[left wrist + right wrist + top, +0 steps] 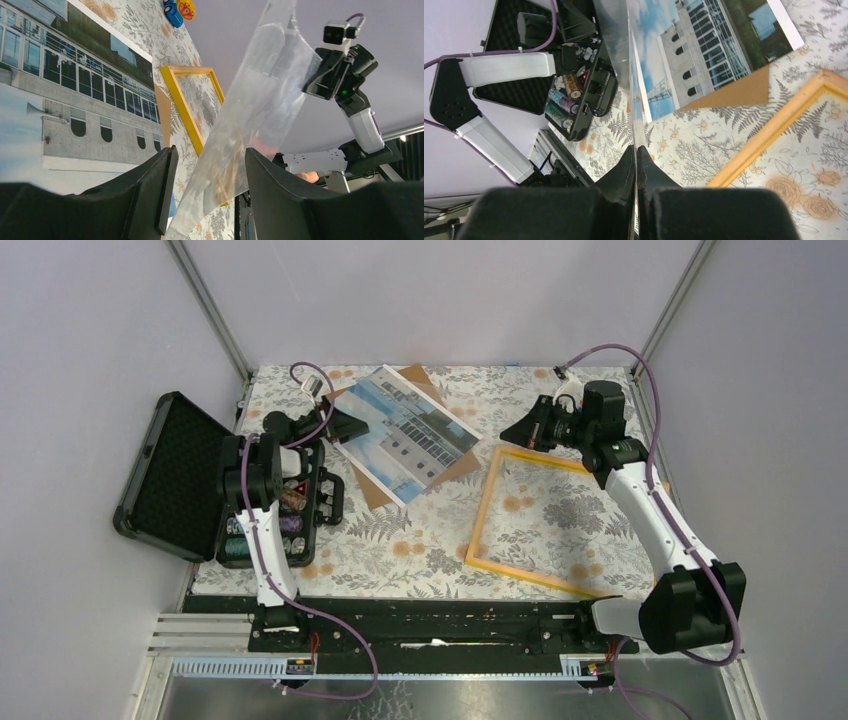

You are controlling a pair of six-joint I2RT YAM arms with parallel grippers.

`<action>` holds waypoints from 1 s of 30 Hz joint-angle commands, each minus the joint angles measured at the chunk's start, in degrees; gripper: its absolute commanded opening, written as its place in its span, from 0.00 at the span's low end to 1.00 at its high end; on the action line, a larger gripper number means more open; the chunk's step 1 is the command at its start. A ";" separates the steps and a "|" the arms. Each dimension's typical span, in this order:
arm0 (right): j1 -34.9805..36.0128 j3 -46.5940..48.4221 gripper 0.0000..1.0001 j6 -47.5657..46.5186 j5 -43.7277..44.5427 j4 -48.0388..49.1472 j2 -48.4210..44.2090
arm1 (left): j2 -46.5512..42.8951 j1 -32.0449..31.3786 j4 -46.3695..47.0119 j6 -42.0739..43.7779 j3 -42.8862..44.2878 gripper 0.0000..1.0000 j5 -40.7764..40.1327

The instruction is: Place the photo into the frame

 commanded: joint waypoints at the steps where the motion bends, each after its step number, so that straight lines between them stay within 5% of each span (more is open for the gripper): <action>1: -2.75 -0.80 0.00 2.20 -4.21 5.01 1.23 | -2.11 -0.08 6.65 -0.68 0.94 0.58 1.65; 14: -9.60 -0.02 0.00 8.19 -12.78 9.20 7.25 | 1.17 -2.68 7.16 -2.69 3.66 0.59 1.79; 30: -13.60 -1.18 0.00 6.33 -14.53 7.16 10.58 | 0.66 -1.58 6.51 -3.10 3.84 0.27 1.82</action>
